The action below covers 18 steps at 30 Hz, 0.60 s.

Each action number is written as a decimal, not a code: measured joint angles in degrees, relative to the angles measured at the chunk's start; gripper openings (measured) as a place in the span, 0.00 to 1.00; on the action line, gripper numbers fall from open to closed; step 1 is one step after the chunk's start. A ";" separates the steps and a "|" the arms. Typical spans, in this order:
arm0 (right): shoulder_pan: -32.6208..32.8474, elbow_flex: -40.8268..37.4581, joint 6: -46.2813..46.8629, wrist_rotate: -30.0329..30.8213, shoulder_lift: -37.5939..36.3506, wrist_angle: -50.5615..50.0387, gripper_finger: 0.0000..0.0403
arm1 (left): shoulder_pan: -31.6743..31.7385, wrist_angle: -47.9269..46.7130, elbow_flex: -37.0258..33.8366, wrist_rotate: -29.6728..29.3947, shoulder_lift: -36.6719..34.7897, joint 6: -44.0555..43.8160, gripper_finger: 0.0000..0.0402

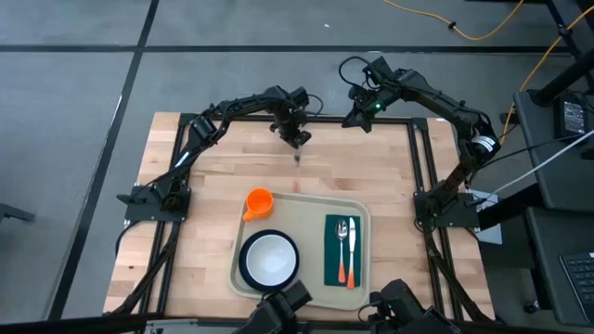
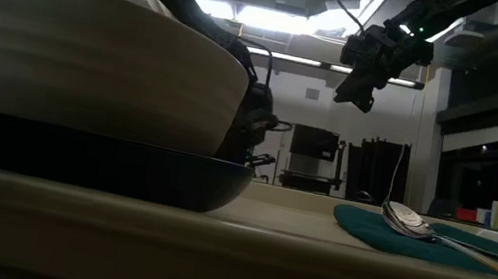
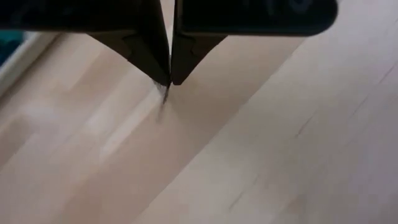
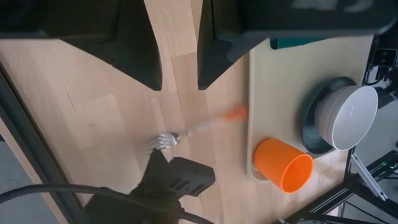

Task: Set up tray
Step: Put the orange fork on the dark green napkin to the left of the orange spoon

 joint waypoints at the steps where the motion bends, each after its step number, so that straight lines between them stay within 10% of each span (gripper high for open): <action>1: 0.00 0.00 0.00 0.00 0.00 0.01 0.27 | 0.00 1.33 0.00 0.99 0.00 -1.01 0.01; 18: 0.00 -4.17 2.25 0.01 0.00 3.29 0.27 | 0.20 6.54 0.05 5.38 -0.35 -3.74 0.00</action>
